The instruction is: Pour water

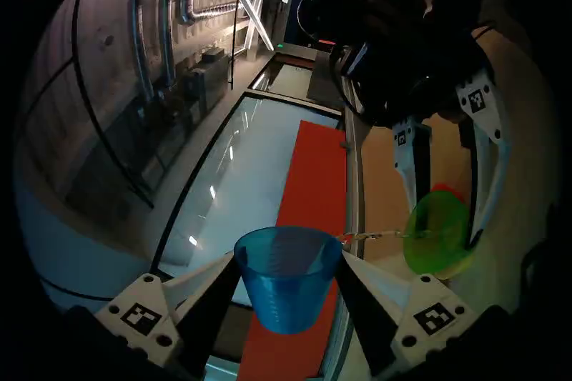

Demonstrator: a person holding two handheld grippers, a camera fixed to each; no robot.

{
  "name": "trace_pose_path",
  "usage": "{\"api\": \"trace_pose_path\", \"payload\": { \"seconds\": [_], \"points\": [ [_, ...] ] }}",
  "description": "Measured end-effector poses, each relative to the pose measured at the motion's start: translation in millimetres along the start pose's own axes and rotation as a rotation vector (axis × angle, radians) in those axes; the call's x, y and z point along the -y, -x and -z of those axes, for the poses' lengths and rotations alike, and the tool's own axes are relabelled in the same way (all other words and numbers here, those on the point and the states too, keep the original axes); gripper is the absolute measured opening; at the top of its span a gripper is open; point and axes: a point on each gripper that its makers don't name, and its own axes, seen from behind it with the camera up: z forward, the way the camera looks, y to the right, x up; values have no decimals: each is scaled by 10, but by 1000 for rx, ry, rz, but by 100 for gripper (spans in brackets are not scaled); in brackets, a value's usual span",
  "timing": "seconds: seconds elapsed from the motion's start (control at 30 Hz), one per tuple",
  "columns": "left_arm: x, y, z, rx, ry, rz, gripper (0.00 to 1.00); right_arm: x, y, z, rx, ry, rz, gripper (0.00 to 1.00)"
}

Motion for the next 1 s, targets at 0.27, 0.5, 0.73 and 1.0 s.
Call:
{"api": "trace_pose_path", "payload": {
  "seconds": [0.27,0.5,0.73,1.0],
  "points": [
    [-2,-10,-17,1,-3,-23,86,-6,-3,-3,-3,3,-1,89],
    [2,-20,-16,-1,-3,-50,86,-10,-7,-8,-3,4,0,89],
    [31,-17,-12,7,-6,-84,86,-14,-13,2,-5,5,0,89],
    [14,-24,-28,7,-7,-117,86,-21,-13,-1,-5,7,1,89]
  ]
}}
